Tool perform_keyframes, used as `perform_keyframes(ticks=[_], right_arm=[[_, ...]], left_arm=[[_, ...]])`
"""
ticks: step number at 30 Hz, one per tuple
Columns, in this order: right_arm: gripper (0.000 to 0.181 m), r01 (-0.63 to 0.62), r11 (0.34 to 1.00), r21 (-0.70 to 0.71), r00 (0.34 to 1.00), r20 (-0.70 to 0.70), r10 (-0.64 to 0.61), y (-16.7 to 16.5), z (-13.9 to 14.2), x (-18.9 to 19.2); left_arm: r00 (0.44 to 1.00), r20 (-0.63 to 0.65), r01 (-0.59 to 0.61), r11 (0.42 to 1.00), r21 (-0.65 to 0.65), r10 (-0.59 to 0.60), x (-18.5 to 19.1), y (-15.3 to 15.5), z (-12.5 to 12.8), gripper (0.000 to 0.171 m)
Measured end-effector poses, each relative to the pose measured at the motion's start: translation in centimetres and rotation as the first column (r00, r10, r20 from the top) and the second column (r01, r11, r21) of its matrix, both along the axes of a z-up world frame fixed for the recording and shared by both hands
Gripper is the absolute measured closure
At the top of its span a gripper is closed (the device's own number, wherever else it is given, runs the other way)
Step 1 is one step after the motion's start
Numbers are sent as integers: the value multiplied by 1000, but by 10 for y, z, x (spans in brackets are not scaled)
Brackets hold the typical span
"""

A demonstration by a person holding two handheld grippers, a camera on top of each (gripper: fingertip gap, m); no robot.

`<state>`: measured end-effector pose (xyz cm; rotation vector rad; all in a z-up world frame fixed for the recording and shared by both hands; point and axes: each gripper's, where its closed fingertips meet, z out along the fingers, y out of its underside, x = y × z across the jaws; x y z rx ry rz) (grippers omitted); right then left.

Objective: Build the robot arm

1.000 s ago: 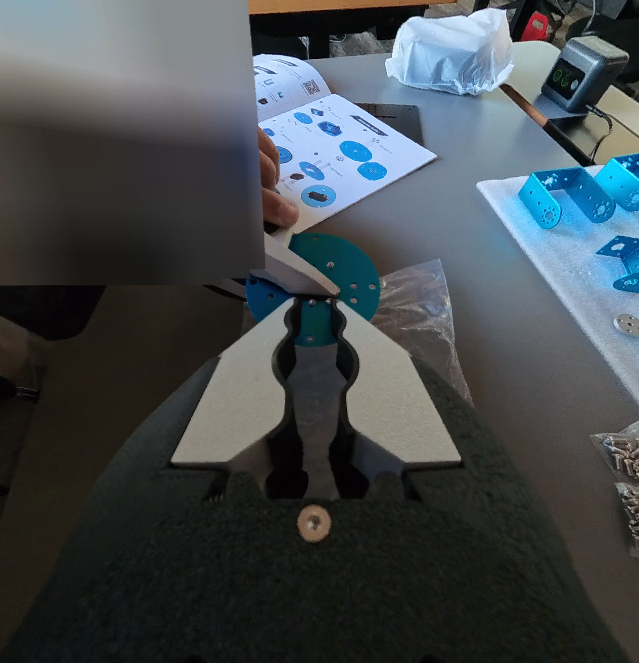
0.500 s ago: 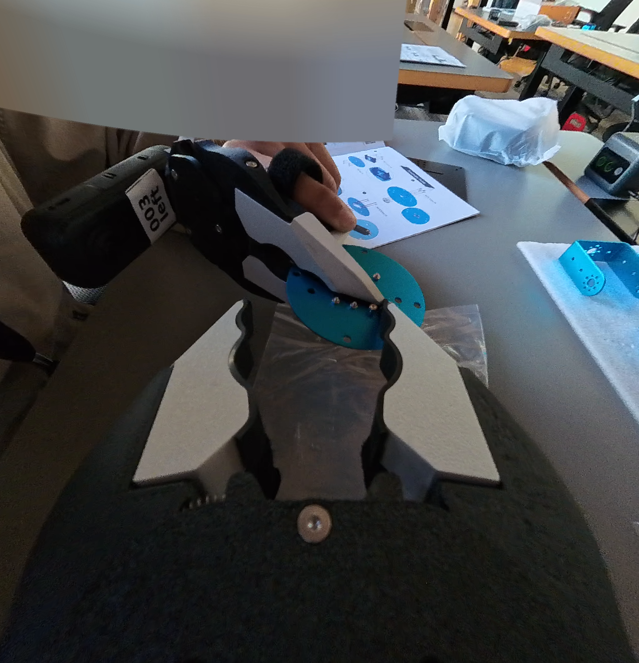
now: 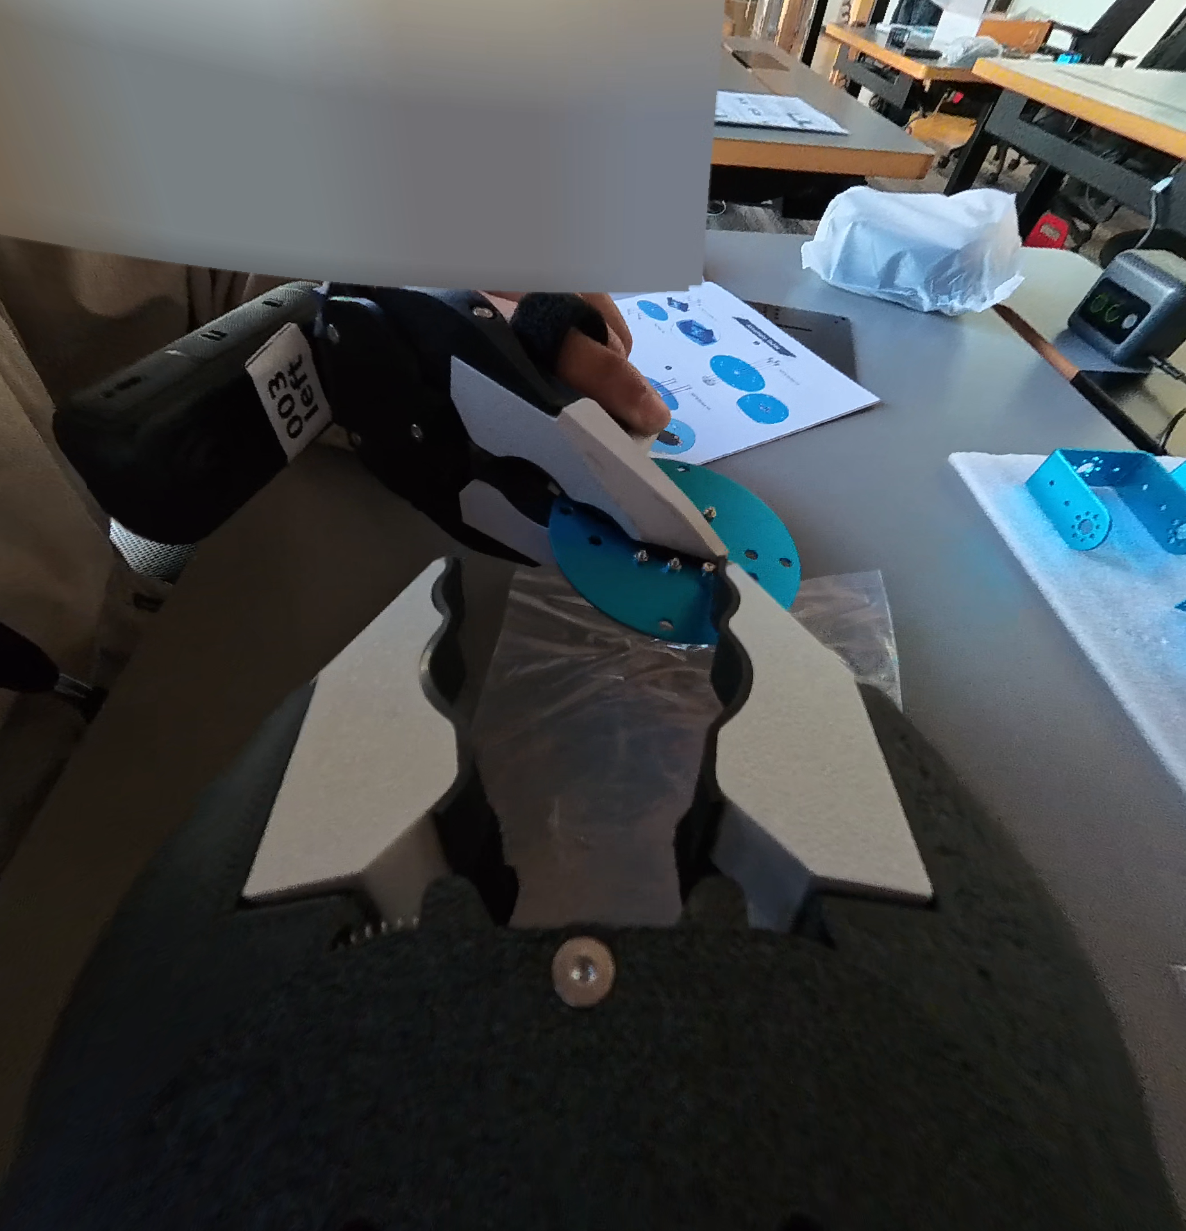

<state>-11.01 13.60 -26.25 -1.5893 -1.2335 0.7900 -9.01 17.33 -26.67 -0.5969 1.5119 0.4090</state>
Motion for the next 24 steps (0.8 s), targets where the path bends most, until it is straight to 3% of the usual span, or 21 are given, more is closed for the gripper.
perform_keyframes(ticks=[3,12,15,20,24], right_arm=[[121,-3,1000,2,1000,-9,3,0,5,4],[102,5,1000,-14,1000,-2,-5,0,-1,-3],[119,-9,999,-36,1000,-24,8,-2,6,1],[99,23,1000,-3,999,-31,-23,4,5,-1],[95,10,1000,-13,1000,-17,-11,0,0,-6]], left_arm=[[1000,-2,-14,1000,10,14,-1,3,1,170],[1000,-4,-10,1000,12,10,-1,2,0,170],[999,-2,-33,999,18,33,-2,6,1,170],[1000,14,-17,1000,19,16,-2,2,5,170],[1000,0,-16,1000,25,16,-1,2,2,170]])
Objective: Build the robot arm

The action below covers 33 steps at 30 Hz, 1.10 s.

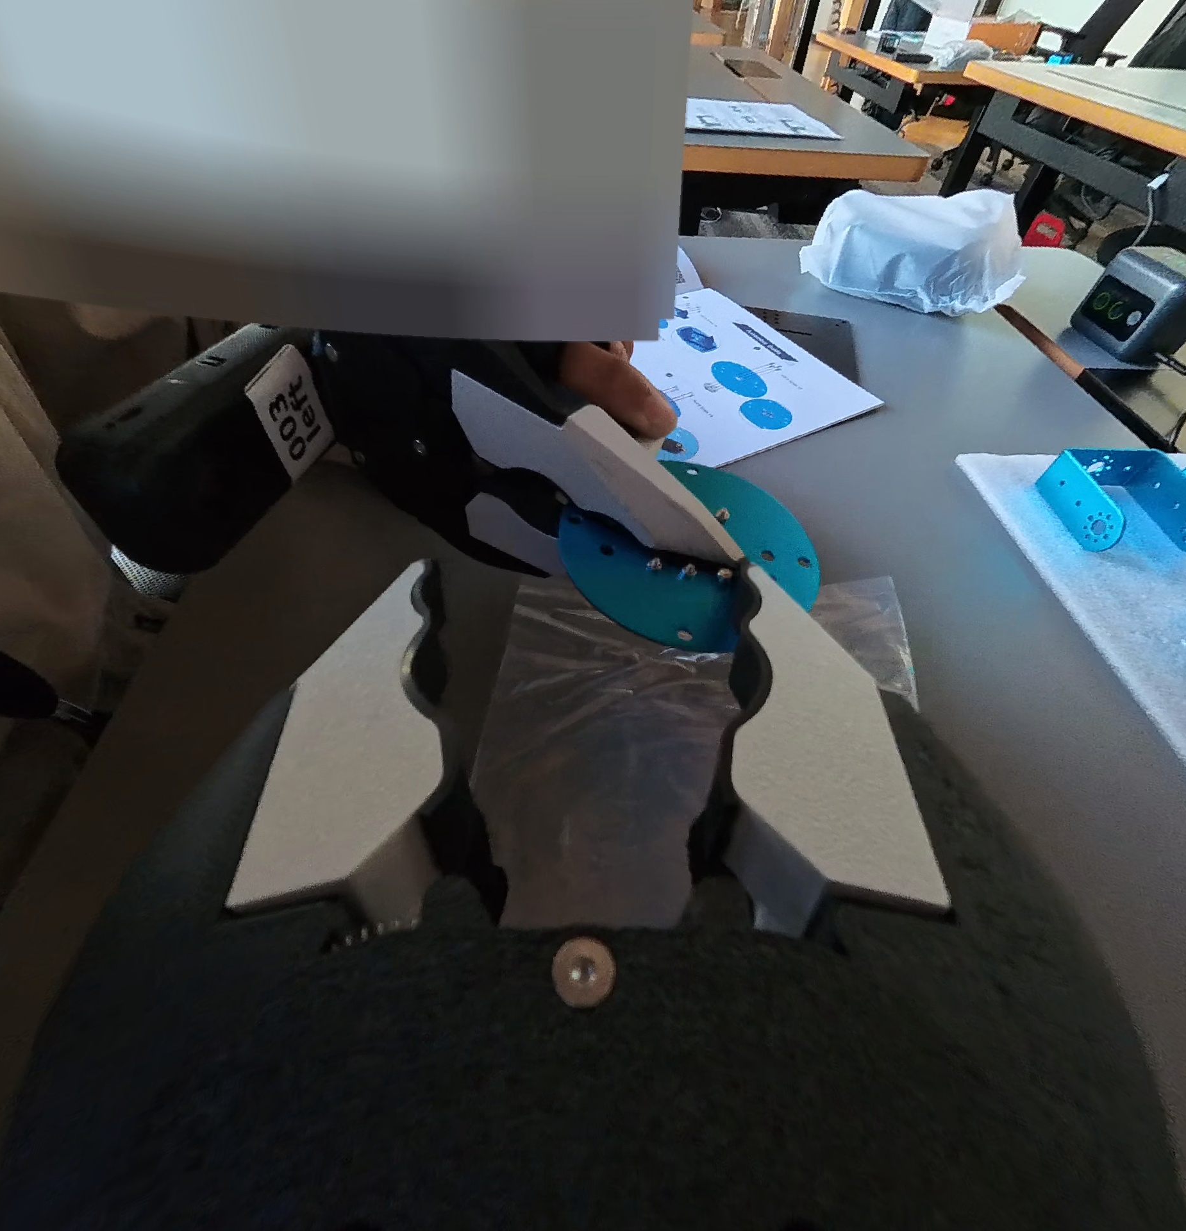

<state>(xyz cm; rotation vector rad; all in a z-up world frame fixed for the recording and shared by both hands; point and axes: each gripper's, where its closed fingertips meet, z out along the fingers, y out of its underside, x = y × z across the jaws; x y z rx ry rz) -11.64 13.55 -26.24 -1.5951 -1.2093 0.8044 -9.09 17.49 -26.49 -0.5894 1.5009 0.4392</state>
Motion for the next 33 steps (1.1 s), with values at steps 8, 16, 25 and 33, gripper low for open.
perform_keyframes(ticks=[8,16,25,33], right_arm=[[99,20,1000,3,1000,-11,-20,4,6,6],[122,-15,1000,-23,1000,-16,15,-5,9,5],[90,20,1000,-3,1000,0,-20,0,-2,-2],[95,49,998,31,999,-20,-48,3,12,3]], left_arm=[[1000,8,-21,1000,-10,21,-2,5,2,170],[999,-15,-36,999,-10,36,-1,8,-4,170],[1000,-6,-23,1000,-12,23,-1,4,-2,170],[998,14,-64,998,-23,65,-8,18,3,170]])
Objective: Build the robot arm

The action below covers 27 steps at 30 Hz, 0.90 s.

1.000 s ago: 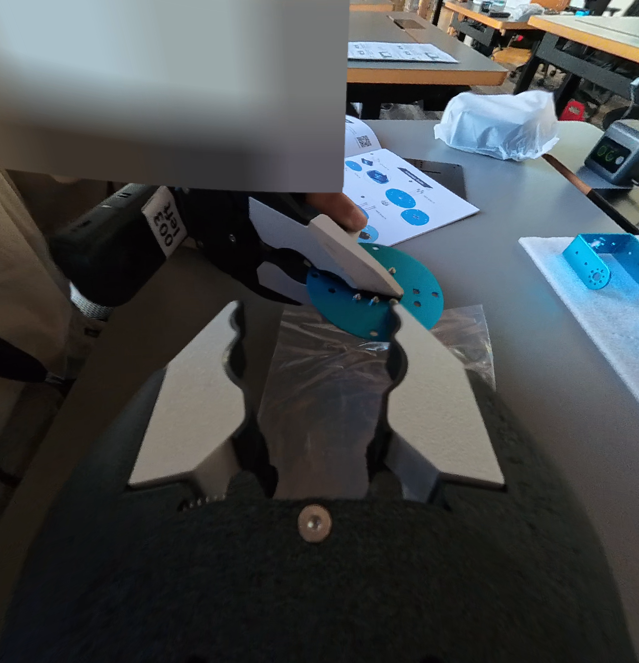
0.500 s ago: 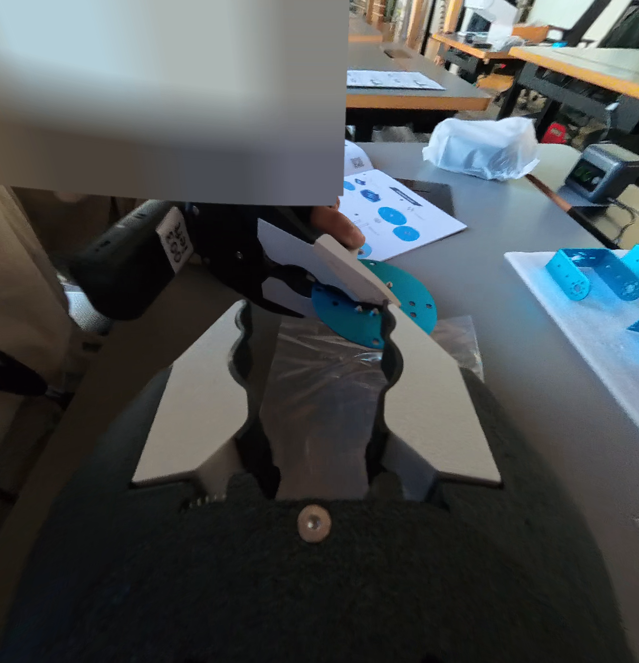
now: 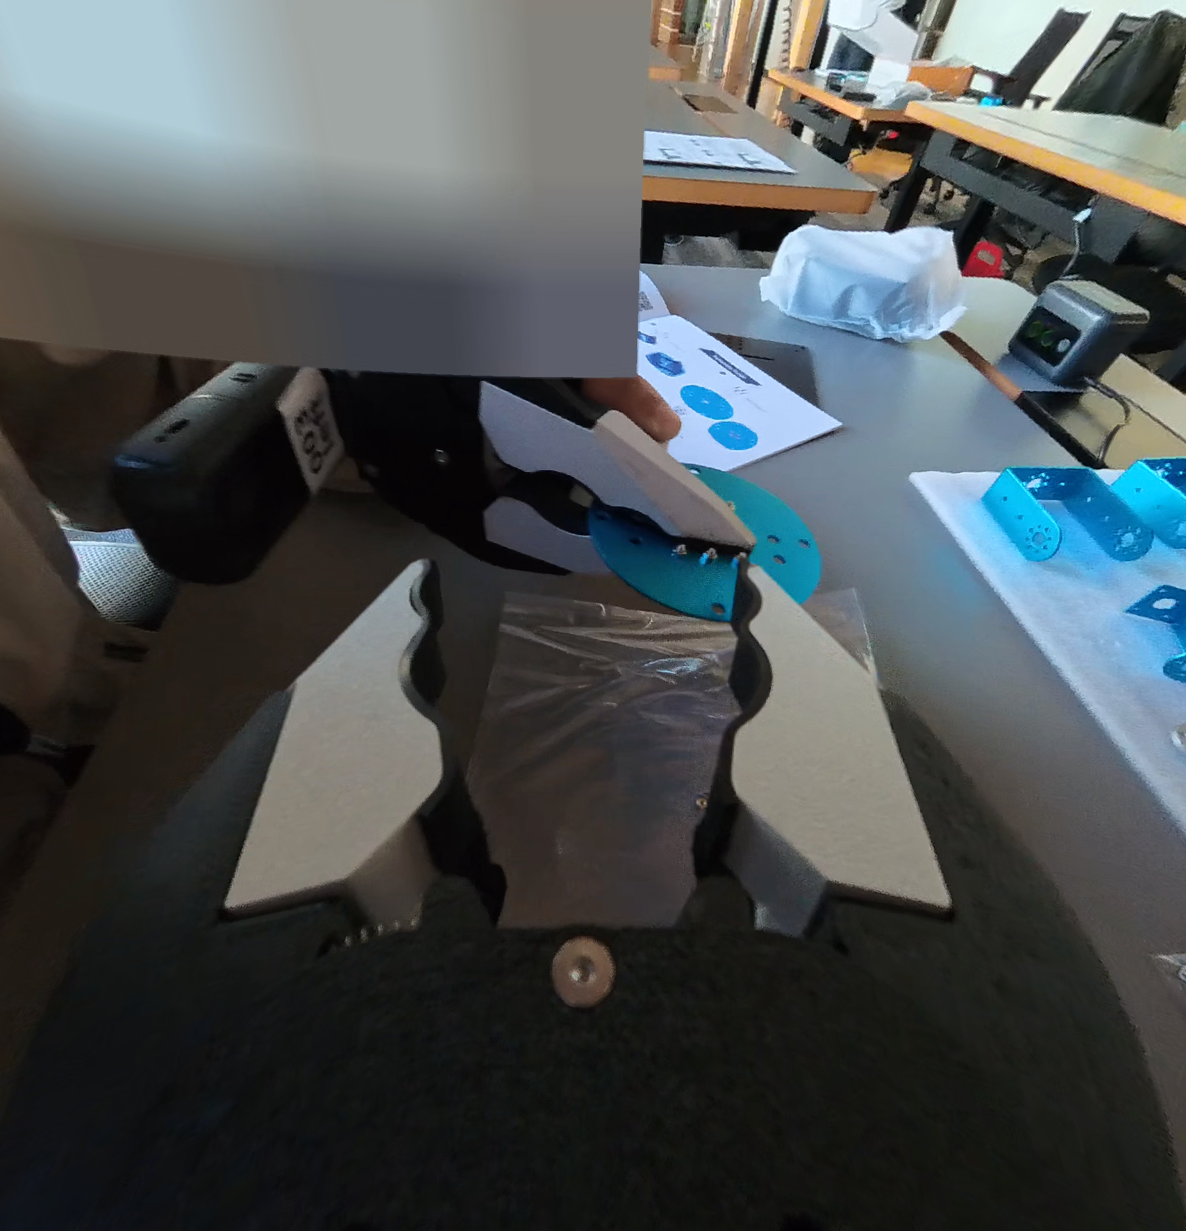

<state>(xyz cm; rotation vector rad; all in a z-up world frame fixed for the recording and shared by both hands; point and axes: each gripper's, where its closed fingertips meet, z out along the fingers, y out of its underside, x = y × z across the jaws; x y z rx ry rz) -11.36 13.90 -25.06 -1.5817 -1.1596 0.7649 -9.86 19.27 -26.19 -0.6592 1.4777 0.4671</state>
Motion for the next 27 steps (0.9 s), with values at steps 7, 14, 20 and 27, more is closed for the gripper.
perform_keyframes(ticks=[7,14,20,27], right_arm=[[85,-1,1000,-4,1000,0,1,-1,-12,-11],[103,-62,996,-72,998,-22,61,-12,-3,-4],[89,43,999,24,999,21,-44,6,-8,-3],[86,14,1000,-26,1000,2,-14,0,-14,-9]], left_arm=[[999,-16,32,999,17,-32,5,-10,-2,170],[1000,-9,-6,1000,-20,6,3,-2,-4,170],[1000,12,3,999,-54,-2,2,-2,-2,170],[1000,-14,10,1000,-28,-11,5,-6,-6,170]])
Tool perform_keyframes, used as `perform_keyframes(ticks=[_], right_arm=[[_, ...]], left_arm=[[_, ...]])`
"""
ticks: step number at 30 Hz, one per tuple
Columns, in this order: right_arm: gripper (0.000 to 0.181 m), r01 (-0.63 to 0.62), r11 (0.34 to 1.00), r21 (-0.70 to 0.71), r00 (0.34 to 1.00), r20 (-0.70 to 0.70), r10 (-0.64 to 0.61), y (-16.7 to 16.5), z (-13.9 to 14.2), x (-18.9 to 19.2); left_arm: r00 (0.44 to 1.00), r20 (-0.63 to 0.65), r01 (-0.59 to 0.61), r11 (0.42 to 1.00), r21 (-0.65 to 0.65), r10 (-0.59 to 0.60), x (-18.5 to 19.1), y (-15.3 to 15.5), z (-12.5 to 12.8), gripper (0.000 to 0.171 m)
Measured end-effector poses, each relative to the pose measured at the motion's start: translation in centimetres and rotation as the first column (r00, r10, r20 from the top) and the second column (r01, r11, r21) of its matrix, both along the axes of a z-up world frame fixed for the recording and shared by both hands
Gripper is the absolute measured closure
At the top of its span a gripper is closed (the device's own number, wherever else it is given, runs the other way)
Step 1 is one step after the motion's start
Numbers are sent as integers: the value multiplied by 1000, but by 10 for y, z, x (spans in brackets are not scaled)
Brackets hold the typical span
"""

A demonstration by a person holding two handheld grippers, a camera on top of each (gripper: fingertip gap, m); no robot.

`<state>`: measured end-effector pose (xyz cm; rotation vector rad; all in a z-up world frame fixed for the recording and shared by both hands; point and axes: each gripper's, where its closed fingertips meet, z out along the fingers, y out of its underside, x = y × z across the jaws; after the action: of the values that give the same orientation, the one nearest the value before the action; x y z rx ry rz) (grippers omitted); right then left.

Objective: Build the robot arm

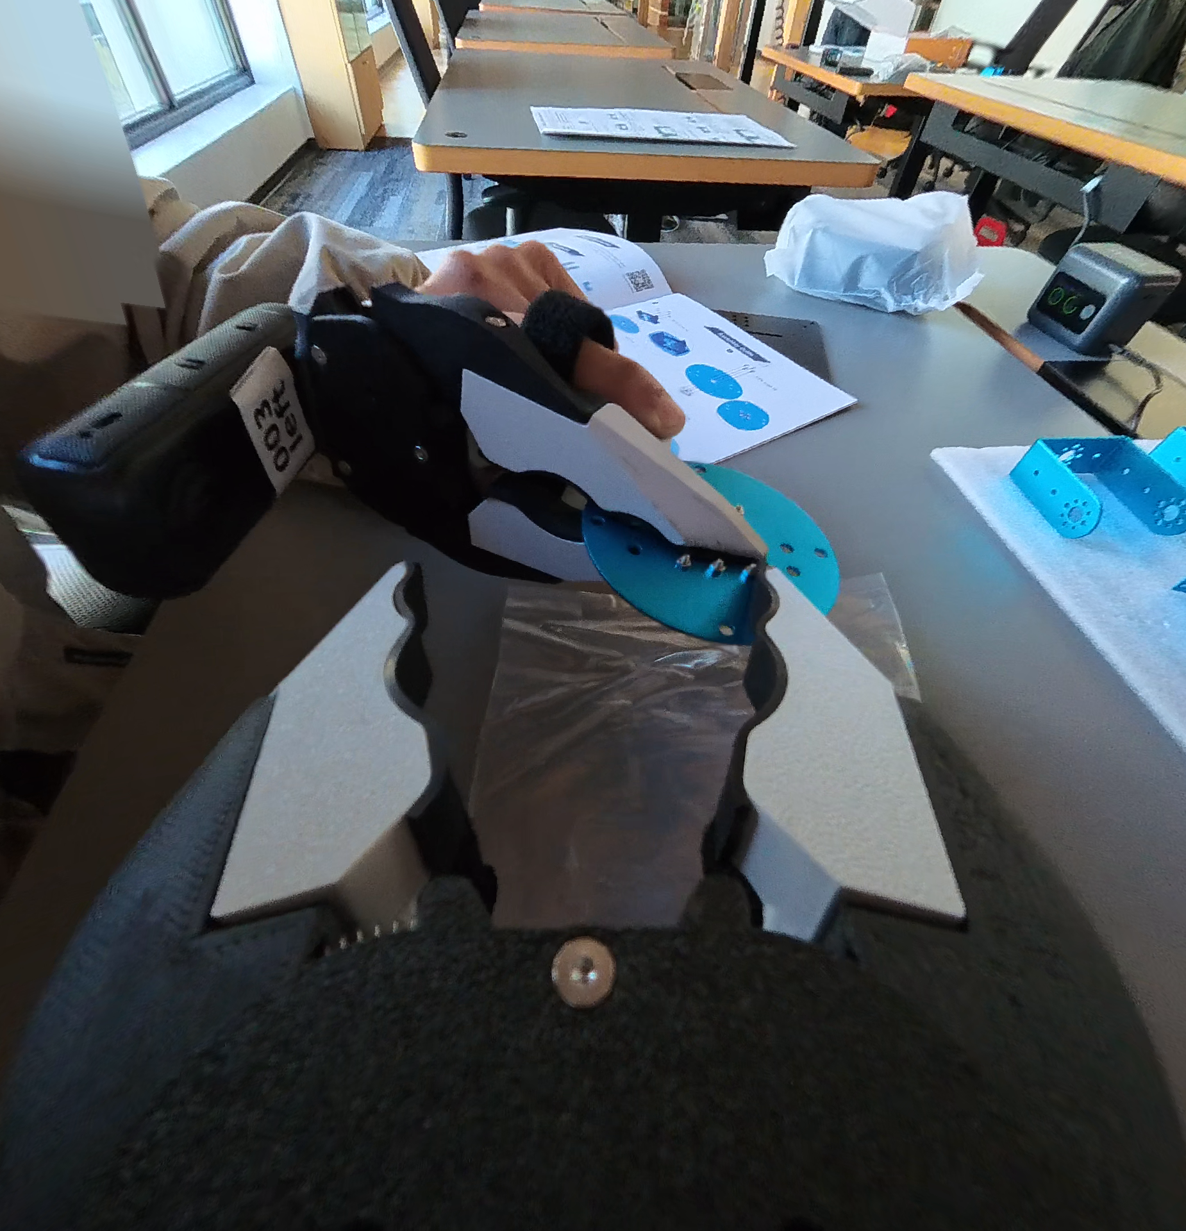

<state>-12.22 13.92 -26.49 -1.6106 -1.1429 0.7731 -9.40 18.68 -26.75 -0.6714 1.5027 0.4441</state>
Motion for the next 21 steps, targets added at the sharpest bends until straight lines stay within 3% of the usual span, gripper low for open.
perform_keyframes(ticks=[2,3,5,8,15,18,20,21], right_arm=[[91,-27,998,-60,999,-36,24,-3,4,3],[109,-81,994,-77,994,-78,75,-10,12,4],[104,-88,990,-107,986,-150,71,-10,24,5],[91,-3,1000,-28,997,-71,1,4,15,10],[88,12,998,68,1000,11,-13,3,0,-1],[92,7,1000,-12,1000,-25,-7,1,3,3],[113,-73,996,-53,992,-106,67,-10,15,4],[112,-84,995,-61,987,-140,75,-12,22,4]], left_arm=[[1000,1,-2,1000,-2,2,0,0,0,170],[1000,-1,-25,1000,2,25,-1,4,1,170],[999,12,-31,1000,-1,31,-4,8,3,170],[999,29,-25,1000,-10,25,-4,7,7,170],[1000,18,2,1000,-16,-2,0,0,3,170],[1000,18,1,1000,-21,-1,1,-1,1,170],[999,7,-52,998,-24,53,-2,10,-1,171],[998,10,-69,997,-28,69,-5,16,-1,171]])
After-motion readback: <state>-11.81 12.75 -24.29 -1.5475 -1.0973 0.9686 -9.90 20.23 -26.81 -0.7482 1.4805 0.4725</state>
